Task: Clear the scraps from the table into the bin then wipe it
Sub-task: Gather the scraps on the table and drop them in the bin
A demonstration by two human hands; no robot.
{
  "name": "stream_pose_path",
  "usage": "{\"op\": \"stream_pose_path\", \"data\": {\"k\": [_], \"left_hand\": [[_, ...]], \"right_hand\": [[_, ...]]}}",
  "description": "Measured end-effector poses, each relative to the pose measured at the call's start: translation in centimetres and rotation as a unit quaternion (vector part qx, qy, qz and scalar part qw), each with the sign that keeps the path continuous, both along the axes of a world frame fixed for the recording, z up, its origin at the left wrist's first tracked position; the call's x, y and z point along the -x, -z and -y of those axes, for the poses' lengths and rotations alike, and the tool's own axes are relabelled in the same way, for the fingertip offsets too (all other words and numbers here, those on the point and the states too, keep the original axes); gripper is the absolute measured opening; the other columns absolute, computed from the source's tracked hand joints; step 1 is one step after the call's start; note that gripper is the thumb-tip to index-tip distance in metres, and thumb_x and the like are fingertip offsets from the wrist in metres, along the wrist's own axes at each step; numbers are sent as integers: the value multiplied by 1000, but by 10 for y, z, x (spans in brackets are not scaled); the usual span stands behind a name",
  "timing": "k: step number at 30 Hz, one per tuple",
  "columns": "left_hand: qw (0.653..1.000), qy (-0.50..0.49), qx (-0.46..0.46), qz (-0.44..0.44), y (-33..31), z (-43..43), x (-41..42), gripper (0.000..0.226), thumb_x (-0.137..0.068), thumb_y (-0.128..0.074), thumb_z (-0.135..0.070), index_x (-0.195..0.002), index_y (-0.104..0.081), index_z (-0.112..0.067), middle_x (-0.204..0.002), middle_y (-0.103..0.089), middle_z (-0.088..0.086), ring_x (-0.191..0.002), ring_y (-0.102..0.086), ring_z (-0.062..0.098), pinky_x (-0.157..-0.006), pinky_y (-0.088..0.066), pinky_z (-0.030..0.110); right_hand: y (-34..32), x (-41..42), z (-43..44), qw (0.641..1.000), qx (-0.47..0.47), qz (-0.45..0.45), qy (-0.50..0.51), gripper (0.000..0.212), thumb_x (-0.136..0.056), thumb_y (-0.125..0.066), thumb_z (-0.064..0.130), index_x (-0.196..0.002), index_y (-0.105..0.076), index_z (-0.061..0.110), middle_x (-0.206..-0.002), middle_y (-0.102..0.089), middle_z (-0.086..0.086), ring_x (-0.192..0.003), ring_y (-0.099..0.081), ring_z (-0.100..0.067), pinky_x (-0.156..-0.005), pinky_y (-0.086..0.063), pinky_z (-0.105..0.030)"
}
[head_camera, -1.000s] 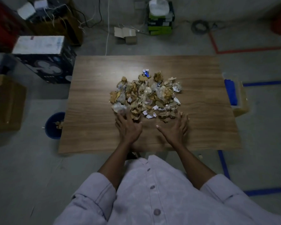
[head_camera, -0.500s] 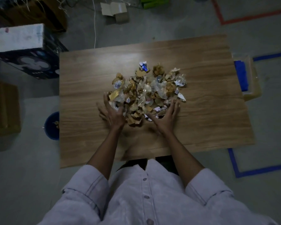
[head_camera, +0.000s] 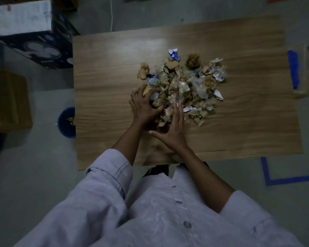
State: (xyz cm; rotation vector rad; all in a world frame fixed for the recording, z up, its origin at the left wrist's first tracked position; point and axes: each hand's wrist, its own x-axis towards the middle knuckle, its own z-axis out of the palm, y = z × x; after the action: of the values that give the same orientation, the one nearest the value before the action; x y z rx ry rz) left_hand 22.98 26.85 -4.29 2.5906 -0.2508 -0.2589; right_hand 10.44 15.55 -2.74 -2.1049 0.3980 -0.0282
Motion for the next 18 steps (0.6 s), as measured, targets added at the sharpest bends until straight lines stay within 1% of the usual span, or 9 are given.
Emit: {"op": "stream_pose_path", "data": {"k": [3,5,7,10,12,14,15,16,18], "left_hand": [[998,-12,54,2,5,-2,0,70,-63,-80,-52,-128,-65,-30,-150,-44,5,-125,-37,38,-97,-38,47],[996,-9,89,23,7,-3,1,70,-64,-75,-55,-123,-69,-19,-140,-54,11,-120,-43,35,-94,-39,45],[992,-5,117,45,8,-5,2,65,-65,-73,-52,-114,-72,-11,-128,-63,13,-113,-50,34,-90,-39,43],[989,-28,146,14,10,-12,-4,54,-63,-85,-34,-110,-74,-9,-118,-69,11,-104,-55,36,-82,-30,29],[987,-38,153,-17,13,-17,-6,54,-60,-89,-22,-110,-74,-9,-115,-71,11,-102,-58,37,-81,-30,25],[983,-53,173,-42,10,-20,-6,55,-55,-85,-16,-107,-74,-3,-111,-72,15,-102,-62,35,-89,-40,32],[978,-57,192,-62,5,-19,-5,55,-53,-81,-16,-105,-74,-1,-108,-72,17,-102,-63,32,-91,-44,37],[973,-64,207,-85,4,-18,-5,56,-52,-79,-19,-104,-74,0,-107,-72,17,-102,-64,29,-92,-47,39],[962,-82,219,-142,9,-16,-7,61,-55,-74,-28,-110,-72,-3,-111,-72,13,-107,-66,32,-99,-51,44]], "right_hand": [[0,10,-2,998,53,21,-18,130,-69,-93,46,-163,-13,7,-171,2,-12,-159,5,-27,-126,-17,-54],[-1,9,-1,993,104,38,-39,130,-66,-93,49,-162,-15,8,-171,-2,-16,-159,1,-31,-126,-18,-53],[-4,1,1,987,138,56,-58,131,-65,-91,54,-162,-14,12,-170,-3,-18,-159,2,-32,-126,-16,-55],[-12,-24,5,978,190,53,-63,133,-61,-86,65,-163,-12,23,-170,2,-19,-158,8,-37,-123,-6,-67],[-18,-44,11,979,196,-1,-53,137,-56,-84,72,-164,-9,34,-169,14,-18,-156,17,-40,-120,5,-70],[-19,-64,17,983,157,-59,-69,142,-53,-88,71,-163,-2,41,-166,27,-17,-153,25,-41,-118,9,-70],[-18,-74,19,982,143,-82,-91,144,-53,-90,67,-162,0,43,-166,30,-17,-153,25,-41,-118,8,-71],[-16,-83,20,978,137,-103,-120,144,-54,-91,63,-162,1,44,-166,29,-16,-154,23,-40,-118,5,-72],[-13,-97,15,968,135,-126,-173,137,-59,-91,55,-162,-1,45,-169,21,-11,-157,12,-39,-119,0,-72]]}}
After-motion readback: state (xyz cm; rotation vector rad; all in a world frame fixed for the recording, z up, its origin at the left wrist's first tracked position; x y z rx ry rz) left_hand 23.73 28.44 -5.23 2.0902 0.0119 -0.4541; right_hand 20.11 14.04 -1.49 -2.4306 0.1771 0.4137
